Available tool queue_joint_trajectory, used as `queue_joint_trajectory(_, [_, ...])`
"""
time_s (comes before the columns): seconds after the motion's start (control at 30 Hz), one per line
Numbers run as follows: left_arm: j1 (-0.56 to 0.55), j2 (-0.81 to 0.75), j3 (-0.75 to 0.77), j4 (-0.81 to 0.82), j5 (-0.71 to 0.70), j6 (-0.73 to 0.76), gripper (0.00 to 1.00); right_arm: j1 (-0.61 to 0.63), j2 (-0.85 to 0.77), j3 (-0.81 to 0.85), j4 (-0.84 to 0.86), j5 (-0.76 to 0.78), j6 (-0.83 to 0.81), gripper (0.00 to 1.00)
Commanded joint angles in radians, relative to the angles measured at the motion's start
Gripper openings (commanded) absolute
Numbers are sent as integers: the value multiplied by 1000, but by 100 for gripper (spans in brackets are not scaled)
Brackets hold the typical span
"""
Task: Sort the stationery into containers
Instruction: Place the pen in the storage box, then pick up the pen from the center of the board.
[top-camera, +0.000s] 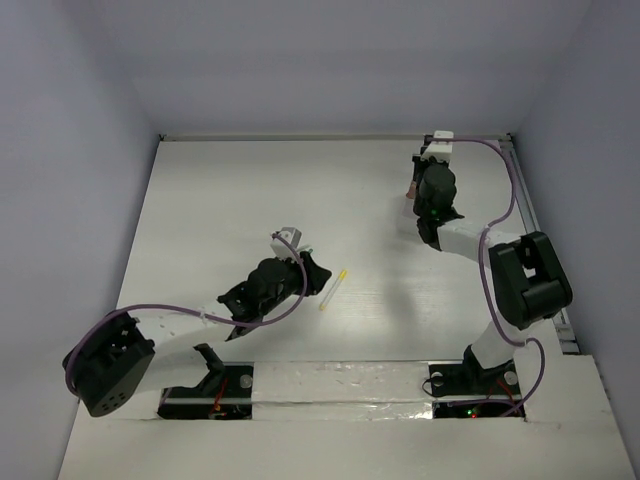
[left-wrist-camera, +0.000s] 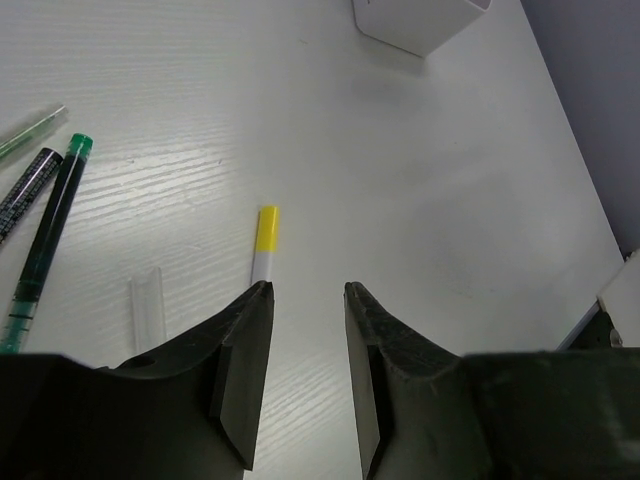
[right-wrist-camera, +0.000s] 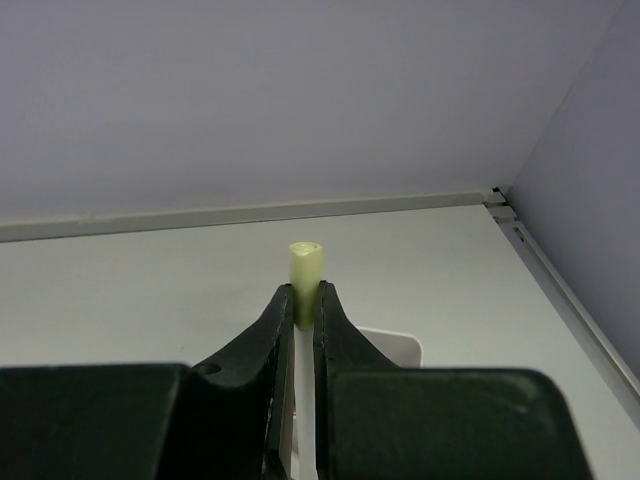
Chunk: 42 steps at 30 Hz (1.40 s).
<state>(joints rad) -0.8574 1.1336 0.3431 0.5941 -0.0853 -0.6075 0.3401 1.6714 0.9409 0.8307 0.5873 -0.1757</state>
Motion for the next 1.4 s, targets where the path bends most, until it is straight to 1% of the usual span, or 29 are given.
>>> queue_joint_trajectory(0.0, [-5,8,43,41,18,20,32,-9,37,9,126,8,-18,0])
queue_joint_trajectory(0.17, [-5,31,53,35,28,28,32,-18,91,22,143,3,-13,0])
queue_joint_trajectory(0.27, [-5,55,65,20,36,37,33,-18,96,0,151,16,30,0])
queue_joint_trajectory(0.33, [-5,64,74,15,36,41,34,-18,82,-27,163,17,50,5])
queue_joint_trajectory(0.37, [-5,68,76,10,36,43,34,-18,74,-34,163,14,56,8])
queue_joint_trajectory(0.4, [-5,75,82,9,36,45,34,-18,70,-45,163,13,61,14])
queue_joint_trajectory(0.47, [-5,84,86,1,39,48,35,-18,53,-59,172,23,71,22])
queue_joint_trajectory(0.5, [-5,95,94,-2,39,49,35,-18,47,-68,180,29,76,38])
queue_joint_trajectory(0.53, [-5,100,96,-8,39,49,35,-18,36,-86,189,31,85,46])
queue_joint_trajectory(0.57, [-5,106,102,-17,36,52,35,-18,15,-94,188,25,90,56])
queue_joint_trajectory(0.6, [-5,110,105,-22,33,54,36,-18,1,-102,183,17,99,61])
queue_joint_trajectory(0.7, [-5,126,128,-42,27,55,37,-18,-68,-111,130,-7,140,69])
queue_joint_trajectory(0.77, [-5,140,154,-78,22,61,38,-18,-111,-114,68,-24,174,70])
queue_joint_trajectory(0.87, [-15,167,210,-141,-4,81,38,-18,-212,-125,-42,-59,278,71])
queue_joint_trajectory(0.9, [-26,187,238,-163,-14,87,38,-18,-269,-129,-79,-67,304,60])
queue_joint_trajectory(0.93, [-26,198,252,-186,-27,98,37,-18,-301,-139,-166,-67,336,42])
queue_joint_trajectory(0.97, [-35,209,264,-224,-53,104,36,-9,-335,-149,-217,-73,413,17])
queue_joint_trajectory(1.0, [-49,228,287,-243,-68,110,34,-9,-372,-183,-266,-110,457,0])
queue_joint_trajectory(1.03, [-49,238,296,-261,-85,118,29,-9,-445,-204,-342,-142,528,0])
queue_joint_trajectory(1.07, [-58,248,304,-287,-105,124,25,2,-479,-227,-372,-179,553,0])
queue_joint_trajectory(1.1, [-58,267,321,-296,-108,132,23,2,-513,-249,-396,-231,580,0])
queue_joint_trajectory(1.13, [-69,276,329,-306,-111,138,20,13,-574,-296,-431,-251,599,0])
queue_joint_trajectory(1.17, [-69,288,338,-329,-113,158,19,13,-602,-318,-449,-273,628,0])
queue_joint_trajectory(1.23, [-81,328,375,-356,-117,178,18,22,-653,-367,-499,-326,665,8])
queue_joint_trajectory(1.27, [-91,347,387,-391,-131,193,20,22,-692,-379,-516,-349,671,17])
queue_joint_trajectory(1.3, [-91,379,413,-407,-142,196,21,22,-708,-389,-531,-381,680,42])
queue_joint_trajectory(1.33, [-100,394,422,-419,-151,198,27,22,-720,-398,-563,-398,689,50])
queue_joint_trajectory(1.37, [-100,408,428,-433,-160,201,30,22,-739,-415,-574,-420,703,56])
